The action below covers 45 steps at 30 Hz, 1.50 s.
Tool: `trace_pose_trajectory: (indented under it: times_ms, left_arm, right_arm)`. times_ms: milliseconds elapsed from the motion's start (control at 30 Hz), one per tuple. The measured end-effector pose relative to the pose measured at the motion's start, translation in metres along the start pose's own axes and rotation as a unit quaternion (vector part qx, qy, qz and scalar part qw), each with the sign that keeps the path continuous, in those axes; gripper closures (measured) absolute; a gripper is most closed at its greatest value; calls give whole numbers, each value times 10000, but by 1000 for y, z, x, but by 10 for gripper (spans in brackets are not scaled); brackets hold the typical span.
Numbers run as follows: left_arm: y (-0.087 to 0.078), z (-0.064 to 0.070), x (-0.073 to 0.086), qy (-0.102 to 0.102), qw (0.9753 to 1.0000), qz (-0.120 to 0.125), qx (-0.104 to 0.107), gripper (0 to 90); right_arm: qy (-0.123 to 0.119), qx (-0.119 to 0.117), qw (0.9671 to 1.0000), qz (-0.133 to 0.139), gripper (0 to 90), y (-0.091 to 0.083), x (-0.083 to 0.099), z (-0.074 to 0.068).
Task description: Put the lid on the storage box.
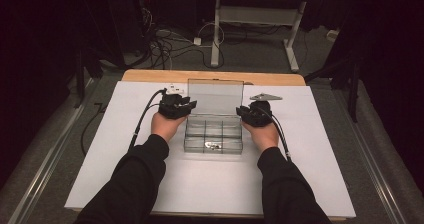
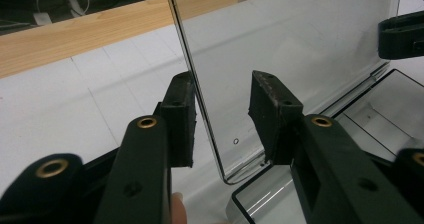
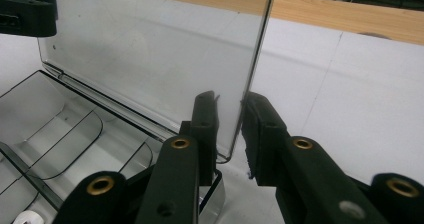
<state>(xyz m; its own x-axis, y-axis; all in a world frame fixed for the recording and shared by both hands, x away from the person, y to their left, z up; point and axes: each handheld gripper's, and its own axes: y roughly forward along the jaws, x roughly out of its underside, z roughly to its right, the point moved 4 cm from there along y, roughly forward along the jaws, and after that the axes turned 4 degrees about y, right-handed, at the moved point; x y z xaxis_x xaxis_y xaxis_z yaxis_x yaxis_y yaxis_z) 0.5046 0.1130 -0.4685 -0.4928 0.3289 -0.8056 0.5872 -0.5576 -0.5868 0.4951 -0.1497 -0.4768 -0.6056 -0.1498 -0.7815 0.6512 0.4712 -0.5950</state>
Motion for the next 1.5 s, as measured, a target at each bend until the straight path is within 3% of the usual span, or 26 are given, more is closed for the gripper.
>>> trace_pose_trajectory:
  times_ms: [533, 700, 1233, 1500]
  left_arm:
    - [-13, 8, 3, 89, 9999, 56, 28, 643]
    - [-16, 10, 5, 193, 9998, 81, -7, 638]
    - [-23, 17, 13, 237, 9993, 302, 43, 620]
    - [-31, 26, 15, 344, 9988, 324, 101, 585]
  right_arm:
    - [-244, 61, 9996, 93, 787, -8, 3, -5]
    - [-252, 73, 9996, 64, 786, -10, 3, -6]
    - [-343, 126, 9993, 45, 786, -13, 11, -8]
    - [-346, 88, 9993, 92, 737, -21, 18, -13]
